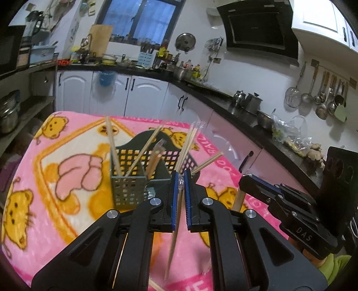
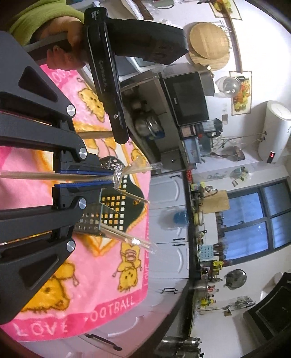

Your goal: Organize utensils

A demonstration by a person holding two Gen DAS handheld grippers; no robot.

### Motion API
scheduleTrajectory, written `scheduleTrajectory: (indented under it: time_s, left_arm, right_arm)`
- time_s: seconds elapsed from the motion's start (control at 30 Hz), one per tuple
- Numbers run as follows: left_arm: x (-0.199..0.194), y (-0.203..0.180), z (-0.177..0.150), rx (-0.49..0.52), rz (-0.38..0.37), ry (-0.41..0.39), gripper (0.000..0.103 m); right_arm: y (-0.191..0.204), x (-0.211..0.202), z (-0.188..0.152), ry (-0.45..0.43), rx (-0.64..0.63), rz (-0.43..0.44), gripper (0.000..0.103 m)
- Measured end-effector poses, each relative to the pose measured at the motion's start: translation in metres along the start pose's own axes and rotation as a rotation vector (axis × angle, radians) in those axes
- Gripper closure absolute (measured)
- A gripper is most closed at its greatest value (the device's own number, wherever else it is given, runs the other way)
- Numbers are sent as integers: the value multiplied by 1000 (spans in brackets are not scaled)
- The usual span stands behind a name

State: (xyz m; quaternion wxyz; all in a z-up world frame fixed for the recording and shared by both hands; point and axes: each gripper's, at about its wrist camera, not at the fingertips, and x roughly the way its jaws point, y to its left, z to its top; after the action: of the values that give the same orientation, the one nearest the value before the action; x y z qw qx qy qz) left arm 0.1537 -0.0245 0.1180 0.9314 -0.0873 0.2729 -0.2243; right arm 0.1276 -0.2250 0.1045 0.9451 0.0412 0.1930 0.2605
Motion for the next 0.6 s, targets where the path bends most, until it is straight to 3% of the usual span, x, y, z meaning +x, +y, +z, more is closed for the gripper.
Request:
scheduleTrajectory:
  time_s: [0.6]
  left_arm:
    - [10, -37, 37, 66, -83, -59, 100]
  right_arm:
    - [-22, -19, 20, -79, 5, -60, 98]
